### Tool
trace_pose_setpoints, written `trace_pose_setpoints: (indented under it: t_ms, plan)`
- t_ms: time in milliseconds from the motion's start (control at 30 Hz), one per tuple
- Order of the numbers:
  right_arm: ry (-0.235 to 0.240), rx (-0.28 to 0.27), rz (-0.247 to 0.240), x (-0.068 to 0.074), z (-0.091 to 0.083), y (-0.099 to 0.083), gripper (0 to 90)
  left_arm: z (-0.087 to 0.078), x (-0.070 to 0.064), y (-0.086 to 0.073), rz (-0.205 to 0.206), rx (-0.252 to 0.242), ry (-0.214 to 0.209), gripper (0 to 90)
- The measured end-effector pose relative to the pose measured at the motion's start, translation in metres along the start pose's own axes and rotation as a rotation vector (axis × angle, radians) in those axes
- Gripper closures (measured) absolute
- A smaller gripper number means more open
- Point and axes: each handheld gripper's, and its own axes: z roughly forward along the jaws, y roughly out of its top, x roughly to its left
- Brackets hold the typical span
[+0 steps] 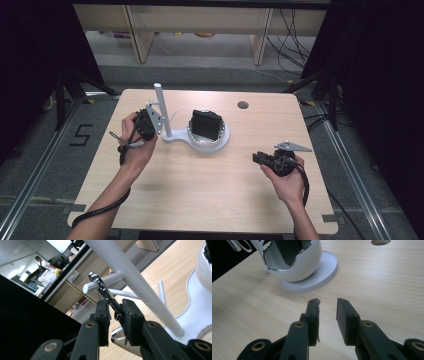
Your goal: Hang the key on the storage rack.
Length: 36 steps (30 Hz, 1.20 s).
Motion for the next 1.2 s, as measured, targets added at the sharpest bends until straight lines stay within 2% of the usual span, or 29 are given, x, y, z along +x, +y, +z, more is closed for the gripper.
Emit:
trace_pose_setpoints:
  t_ms: [67,167,200,300,367,400,467,500,533,600,633,667,700,833,867,933,967,1000,1033,1067,1100,1133,1200]
  plan:
    - [-0.004,0.002,-0.006,0.000,-0.001,0.000,72.3,0.000,0.001,-0.001,-0.039,-0.023,-0.020,67.8]
    - [-0.005,0.003,-0.011,-0.001,-0.001,0.000,72.1,-0.002,0.003,-0.002,-0.075,-0.057,-0.048,59.8]
    - [0.004,-0.009,-0.032,-0.003,-0.001,0.001,72.0,-0.002,0.003,-0.003,-0.109,-0.064,-0.069,57.7]
    - [0.001,-0.010,-0.032,-0.004,-0.001,0.001,71.9,-0.006,0.004,-0.008,-0.180,-0.075,-0.127,54.7]
    - [-0.009,-0.014,-0.034,-0.004,-0.001,0.001,71.8,-0.008,0.005,-0.015,-0.266,-0.072,-0.178,52.1]
    - [-0.008,-0.015,-0.013,-0.002,-0.002,0.001,71.8,-0.009,0.006,-0.020,-0.306,-0.075,-0.198,50.6]
    - [-0.010,-0.020,-0.040,-0.005,-0.002,0.001,71.6,-0.012,0.008,-0.031,-0.375,-0.075,-0.228,47.4]
    - [-0.029,-0.001,-0.035,-0.005,-0.003,0.001,71.3,-0.014,0.009,-0.037,-0.407,-0.084,-0.243,45.2]
    - [-0.016,-0.003,-0.030,-0.005,-0.003,0.001,71.1,-0.017,0.010,-0.043,-0.438,-0.089,-0.257,43.1]
    - [-0.014,-0.007,-0.029,-0.007,-0.003,0.000,70.6,-0.021,0.011,-0.059,-0.474,-0.094,-0.271,39.2]
    - [-0.025,0.002,-0.004,-0.005,-0.003,-0.001,70.2,-0.024,0.010,-0.069,-0.494,-0.094,-0.282,37.6]
    - [-0.020,-0.003,-0.029,-0.008,-0.003,-0.002,70.0,-0.027,0.008,-0.079,-0.513,-0.085,-0.292,36.4]
    - [-0.035,-0.009,-0.042,-0.011,-0.002,-0.003,69.9,-0.030,0.006,-0.090,-0.533,-0.079,-0.301,35.7]
    - [-0.055,0.009,-0.036,-0.017,-0.001,-0.009,69.1,-0.042,-0.003,-0.131,-0.604,-0.064,-0.308,34.9]
    - [-0.054,-0.006,-0.038,-0.019,0.001,-0.010,68.8,-0.044,-0.004,-0.141,-0.621,-0.057,-0.303,34.8]
    - [-0.060,0.002,-0.048,-0.022,0.002,-0.013,67.9,-0.048,-0.008,-0.158,-0.637,-0.042,-0.291,34.7]
    - [-0.078,0.002,-0.019,-0.020,0.003,-0.016,67.6,-0.050,-0.010,-0.165,-0.655,-0.042,-0.286,34.7]
    - [-0.076,0.001,-0.013,-0.021,0.004,-0.017,67.4,-0.051,-0.011,-0.172,-0.669,-0.046,-0.281,34.8]
    - [-0.078,0.015,-0.026,-0.023,0.004,-0.018,67.1,-0.052,-0.013,-0.177,-0.679,-0.051,-0.275,34.8]
    - [-0.073,-0.001,-0.054,-0.027,0.006,-0.019,66.8,-0.054,-0.014,-0.181,-0.688,-0.054,-0.272,34.8]
    - [-0.082,0.010,-0.052,-0.028,0.007,-0.021,66.6,-0.054,-0.015,-0.184,-0.697,-0.063,-0.272,34.7]
    - [-0.099,0.009,-0.028,-0.026,0.008,-0.022,66.2,-0.055,-0.016,-0.185,-0.714,-0.066,-0.271,34.8]
    - [-0.086,0.014,-0.025,-0.026,0.009,-0.024,65.3,-0.056,-0.018,-0.187,-0.741,-0.081,-0.276,34.4]
